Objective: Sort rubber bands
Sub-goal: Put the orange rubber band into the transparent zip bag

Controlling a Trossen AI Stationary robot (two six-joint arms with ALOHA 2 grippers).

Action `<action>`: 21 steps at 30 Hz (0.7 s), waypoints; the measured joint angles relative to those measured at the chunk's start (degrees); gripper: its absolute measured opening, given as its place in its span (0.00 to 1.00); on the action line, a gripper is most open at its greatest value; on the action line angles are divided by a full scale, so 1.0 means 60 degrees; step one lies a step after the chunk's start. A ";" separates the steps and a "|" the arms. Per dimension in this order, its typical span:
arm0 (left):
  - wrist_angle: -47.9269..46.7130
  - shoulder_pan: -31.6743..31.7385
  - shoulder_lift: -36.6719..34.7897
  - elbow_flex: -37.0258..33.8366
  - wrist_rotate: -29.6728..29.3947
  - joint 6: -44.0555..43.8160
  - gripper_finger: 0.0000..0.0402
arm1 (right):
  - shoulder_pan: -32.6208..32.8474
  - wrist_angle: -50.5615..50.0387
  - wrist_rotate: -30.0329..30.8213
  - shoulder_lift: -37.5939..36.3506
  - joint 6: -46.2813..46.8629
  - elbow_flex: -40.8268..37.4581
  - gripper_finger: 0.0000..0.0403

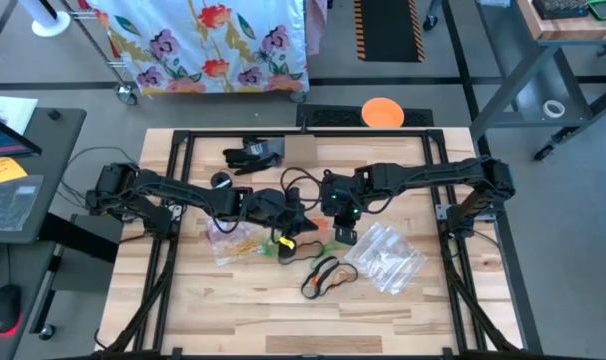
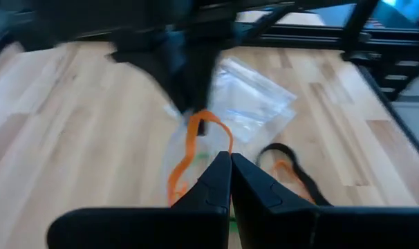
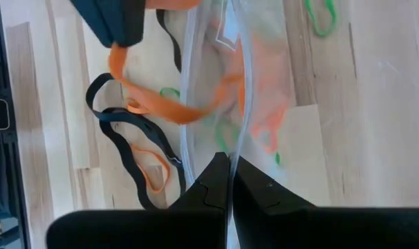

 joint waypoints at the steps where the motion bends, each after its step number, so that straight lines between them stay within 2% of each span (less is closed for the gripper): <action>1: -0.0013 0.0003 0.0000 0.0000 -0.0201 -0.0068 0.00 | 0.0018 0.0014 0.0001 0.0000 0.0005 0.0000 0.01; 3: -0.0100 0.0018 0.0000 0.0000 -0.0460 -0.0218 0.00 | 0.0034 0.0030 -0.0003 0.0000 0.0004 0.0000 0.01; 9: -0.0232 0.0043 0.0000 0.0000 -0.0430 -0.0367 0.00 | 0.0033 0.0032 -0.0003 0.0000 0.0007 0.0000 0.01; 14: -0.0239 0.0003 0.0000 0.0000 -0.0562 0.0374 0.01 | 0.0033 0.0031 -0.0006 0.0000 0.0007 0.0000 0.01; 17: -0.0247 -0.0164 0.0000 0.0000 -0.1211 0.1083 0.05 | 0.0033 0.0039 -0.0010 0.0000 0.0007 0.0000 0.01; 21: -0.0250 -0.0322 0.0000 0.0000 -0.1885 0.1437 0.16 | 0.0033 0.0038 -0.0017 0.0000 0.0008 0.0000 0.01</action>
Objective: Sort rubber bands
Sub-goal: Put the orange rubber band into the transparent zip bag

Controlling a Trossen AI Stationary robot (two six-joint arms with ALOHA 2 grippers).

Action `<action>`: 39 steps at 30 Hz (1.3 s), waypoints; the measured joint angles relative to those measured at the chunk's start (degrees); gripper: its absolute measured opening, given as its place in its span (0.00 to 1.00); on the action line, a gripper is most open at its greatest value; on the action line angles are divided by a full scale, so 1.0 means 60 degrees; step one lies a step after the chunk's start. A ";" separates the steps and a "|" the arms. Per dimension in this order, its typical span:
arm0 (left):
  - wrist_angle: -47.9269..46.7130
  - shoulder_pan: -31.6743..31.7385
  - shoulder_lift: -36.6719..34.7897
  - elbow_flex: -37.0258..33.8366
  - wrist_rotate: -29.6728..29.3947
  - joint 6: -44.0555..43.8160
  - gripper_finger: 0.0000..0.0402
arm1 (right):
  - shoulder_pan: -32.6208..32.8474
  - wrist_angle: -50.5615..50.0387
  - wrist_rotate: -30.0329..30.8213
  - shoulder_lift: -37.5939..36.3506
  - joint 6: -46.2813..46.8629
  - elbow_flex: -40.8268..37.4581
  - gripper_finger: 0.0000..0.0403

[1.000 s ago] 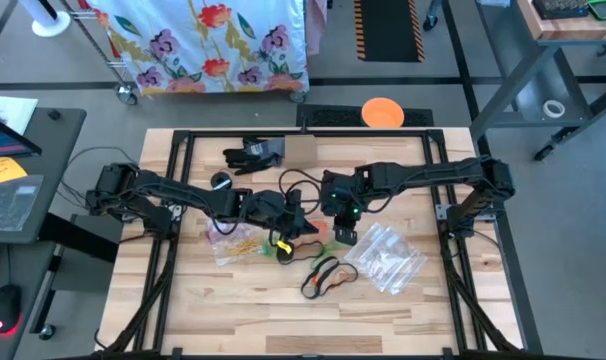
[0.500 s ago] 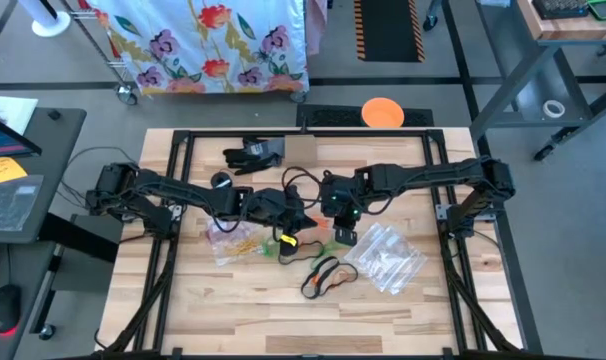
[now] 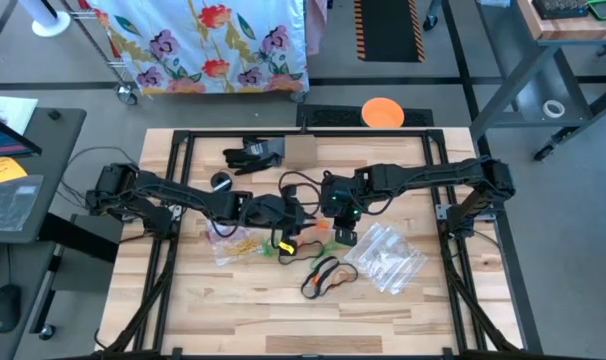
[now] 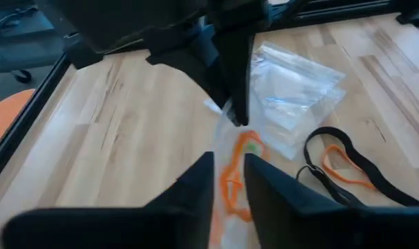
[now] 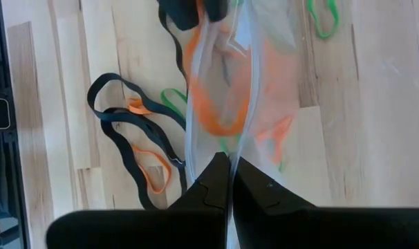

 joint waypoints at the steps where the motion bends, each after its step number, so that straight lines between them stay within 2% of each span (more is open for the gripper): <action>1: 0.0000 -0.0014 0.0000 0.0000 -0.0017 -0.0037 0.19 | 0.0000 0.0000 -0.0006 0.0000 0.0003 0.0000 0.01; 4: 0.0088 -0.0030 0.0000 0.0000 -0.0036 -0.0093 0.29 | 0.0000 -0.0004 -0.0015 0.0000 0.0006 0.0000 0.01; 7: 0.0321 -0.0040 0.0000 0.0000 -0.0127 0.0161 0.34 | 0.0000 0.0000 -0.0022 0.0000 0.0033 0.0000 0.01; 17: 0.1009 -0.0036 0.0007 0.0000 -0.1341 0.0179 0.35 | -0.0051 0.0005 -0.0029 0.0000 0.0485 0.0000 0.01; 20: 0.1138 -0.0036 0.0007 0.0000 -0.1680 0.0198 0.35 | -0.0211 -0.0118 0.0138 0.0007 0.1863 0.0125 0.01; 22: 0.1117 -0.0036 0.0007 0.0000 -0.1929 0.0205 0.35 | -0.0257 -0.0240 0.0248 0.0000 0.2062 0.0131 0.01; 24: 0.0675 -0.0073 -0.0103 0.0000 -0.2114 0.0217 0.35 | -0.0242 -0.0411 0.0295 0.0007 0.1274 0.0130 0.01; 26: 0.0045 -0.0101 -0.0298 -0.0002 -0.2398 0.0190 0.35 | -0.0240 -0.0441 0.0255 0.0007 0.1293 0.0131 0.01; 27: -0.0554 -0.0134 -0.0455 0.0000 -0.2603 0.0089 0.35 | -0.0230 -0.0478 0.0217 0.0007 0.1350 0.0128 0.01; 29: -0.1967 -0.0165 -0.0783 0.0000 -0.2800 -0.0295 0.35 | -0.0083 -0.0546 0.0232 0.0007 0.0496 0.0130 0.01; 31: -0.3458 -0.0203 -0.1051 0.0000 -0.2709 -0.1083 0.35 | -0.0034 -0.0616 0.0259 0.0007 0.0161 0.0127 0.01; 33: -0.4581 -0.0204 -0.1144 0.0000 -0.2159 -0.1961 0.35 | -0.0094 -0.0546 0.0187 0.0007 0.0741 0.0127 0.01; 35: -0.5037 -0.0216 -0.1084 0.0000 -0.1416 -0.2446 0.35 | -0.0032 -0.0647 0.0149 0.0007 0.0591 0.0127 0.01; 38: -0.4943 -0.0237 -0.0755 0.0000 -0.0665 -0.2345 0.35 | -0.0199 -0.0760 0.0143 0.0007 -0.0246 0.0127 0.01; 39: -0.4836 -0.0237 -0.0624 0.0000 -0.0557 -0.2192 0.35 | -0.0300 -0.0769 0.0058 0.0007 0.0108 0.0127 0.01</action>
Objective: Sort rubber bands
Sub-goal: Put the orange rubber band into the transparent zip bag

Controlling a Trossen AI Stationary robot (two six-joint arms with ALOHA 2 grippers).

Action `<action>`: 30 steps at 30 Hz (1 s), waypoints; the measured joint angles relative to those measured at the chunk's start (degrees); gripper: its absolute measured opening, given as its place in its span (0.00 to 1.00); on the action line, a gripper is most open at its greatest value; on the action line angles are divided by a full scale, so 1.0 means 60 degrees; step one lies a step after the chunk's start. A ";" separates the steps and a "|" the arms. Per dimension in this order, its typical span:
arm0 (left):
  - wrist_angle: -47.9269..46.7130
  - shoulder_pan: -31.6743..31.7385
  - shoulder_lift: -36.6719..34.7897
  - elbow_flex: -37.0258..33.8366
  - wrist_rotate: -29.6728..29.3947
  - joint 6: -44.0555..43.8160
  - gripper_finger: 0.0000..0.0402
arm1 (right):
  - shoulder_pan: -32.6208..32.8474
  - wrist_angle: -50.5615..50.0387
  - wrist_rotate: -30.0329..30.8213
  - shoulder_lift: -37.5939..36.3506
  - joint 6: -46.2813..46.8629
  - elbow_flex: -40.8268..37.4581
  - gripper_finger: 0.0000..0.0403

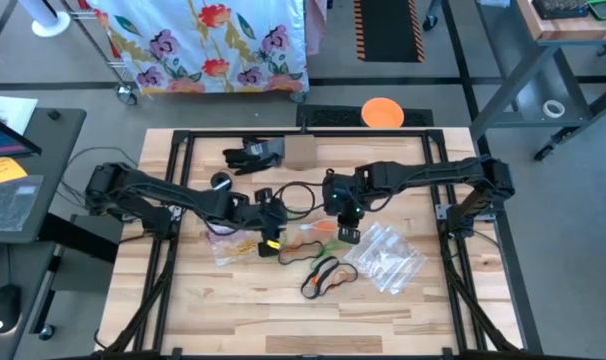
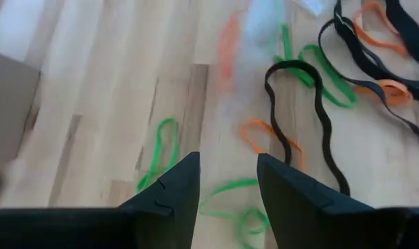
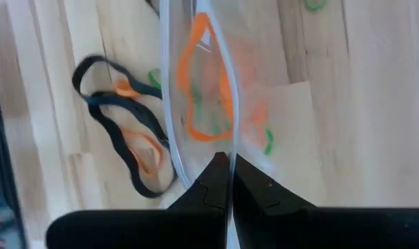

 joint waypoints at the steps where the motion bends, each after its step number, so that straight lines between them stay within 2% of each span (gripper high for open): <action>1: 0.0123 0.0004 0.0110 0.0000 0.0038 0.0154 0.35 | -0.0082 0.0023 -0.0139 0.0000 0.0881 0.0000 0.01; 3: 0.0215 0.0004 0.0319 0.0000 0.0054 0.0364 0.35 | -0.0144 0.0113 -0.0357 0.0000 0.2535 0.0000 0.01; 4: 0.0208 0.0005 0.0433 0.0000 0.0112 0.0408 0.35 | -0.0147 0.0088 -0.0341 0.0000 0.2291 0.0000 0.01; 7: 0.0163 0.0031 0.0686 0.0000 0.0681 0.0464 0.35 | -0.0285 -0.0175 -0.0404 0.0000 -0.0860 0.0000 0.01; 8: 0.0170 0.0029 0.0758 0.0000 0.1103 0.0530 0.35 | -0.0336 -0.0290 -0.0466 0.0000 -0.0874 0.0000 0.01; 11: 0.0463 0.0018 0.1013 0.0000 0.2322 0.0951 0.35 | -0.0389 -0.0272 -0.0547 0.0000 0.1588 0.0000 0.01; 12: 0.0731 -0.0007 0.1123 0.0000 0.2465 0.1108 0.35 | -0.0356 -0.0335 -0.0534 0.0000 0.1457 0.0000 0.01; 14: 0.1262 -0.0018 0.1303 0.0000 0.2494 0.1404 0.35 | -0.0364 -0.0408 -0.0548 0.0000 0.0021 0.0000 0.01; 15: 0.1478 0.0016 0.1367 0.0000 0.2489 0.1557 0.35 | -0.0398 -0.0463 -0.0613 0.0000 0.0126 0.0000 0.01; 17: 0.1599 0.0109 0.1520 0.0000 0.2490 0.1770 0.35 | -0.0417 -0.0445 -0.0728 0.0000 0.2266 0.0000 0.01; 18: 0.1610 0.0152 0.1600 0.0000 0.2472 0.1809 0.35 | -0.0364 -0.0457 -0.0757 0.0000 0.2758 0.0003 0.01; 19: 0.1544 0.0181 0.1672 0.0000 0.2439 0.1808 0.35 | -0.0324 -0.0564 -0.0736 -0.0004 0.2203 0.0004 0.01; 21: 0.1458 0.0232 0.1754 0.0000 0.2420 0.1755 0.35 | -0.0334 -0.0712 -0.0785 -0.0002 0.0020 0.0004 0.01; 22: 0.1438 0.0282 0.1753 -0.0004 0.2432 0.1745 0.35 | -0.0348 -0.0721 -0.0845 -0.0002 -0.0304 0.0004 0.01; 25: 0.1586 0.0395 0.1739 0.0000 0.2478 0.1841 0.35 | -0.0341 -0.0761 -0.0880 -0.0011 0.0663 0.0004 0.01; 30: 0.1969 0.0506 0.1798 0.0000 0.2428 0.1553 0.35 | -0.0256 -0.0810 -0.0812 -0.0011 0.0254 0.0004 0.01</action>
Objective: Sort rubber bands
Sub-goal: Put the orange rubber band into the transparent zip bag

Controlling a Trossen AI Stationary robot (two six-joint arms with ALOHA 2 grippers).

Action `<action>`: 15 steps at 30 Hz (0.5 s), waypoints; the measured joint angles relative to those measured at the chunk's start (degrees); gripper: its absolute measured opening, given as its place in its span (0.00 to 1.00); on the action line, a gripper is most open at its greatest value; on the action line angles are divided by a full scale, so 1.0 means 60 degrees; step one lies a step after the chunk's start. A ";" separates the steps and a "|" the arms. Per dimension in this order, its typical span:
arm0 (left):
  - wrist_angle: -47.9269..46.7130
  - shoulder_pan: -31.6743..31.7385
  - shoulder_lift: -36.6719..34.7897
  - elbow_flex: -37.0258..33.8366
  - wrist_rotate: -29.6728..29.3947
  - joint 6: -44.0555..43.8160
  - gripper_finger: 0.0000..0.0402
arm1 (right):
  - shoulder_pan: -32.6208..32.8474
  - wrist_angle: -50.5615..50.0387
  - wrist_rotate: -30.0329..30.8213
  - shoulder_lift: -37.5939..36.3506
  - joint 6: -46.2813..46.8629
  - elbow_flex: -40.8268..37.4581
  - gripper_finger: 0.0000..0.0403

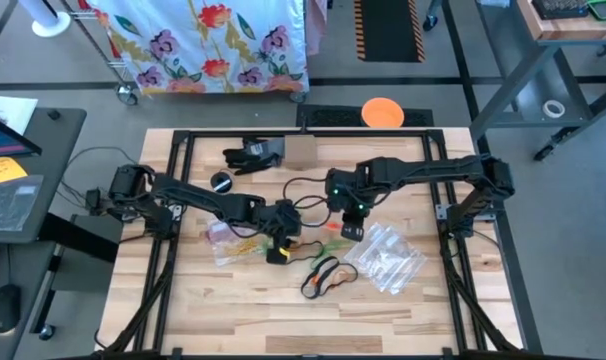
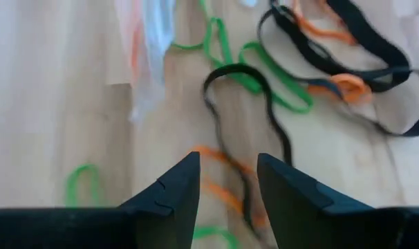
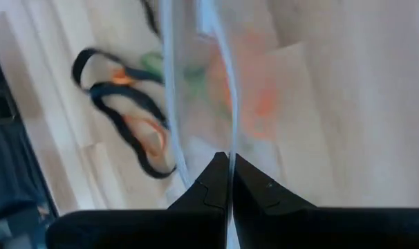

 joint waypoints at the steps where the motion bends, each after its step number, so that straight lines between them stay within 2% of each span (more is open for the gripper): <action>1: 0.0148 -0.0004 0.0163 0.0003 0.0122 -0.0089 0.35 | 0.0047 -0.0027 -0.0034 0.0000 -0.0003 0.0000 0.01; 4: 0.0286 0.0007 0.0742 0.0000 0.0457 0.0026 0.35 | 0.0143 -0.0093 -0.0033 0.0000 -0.0006 0.0000 0.01; 8: 0.0296 0.0126 0.1354 0.0095 0.0282 0.0285 0.35 | 0.0163 -0.0569 -0.0044 0.0000 0.0218 0.0000 0.01; 15: 0.0285 0.0426 0.1480 0.0239 -0.0011 0.0284 0.35 | 0.0160 -0.0663 -0.0022 0.0000 0.0388 0.0004 0.01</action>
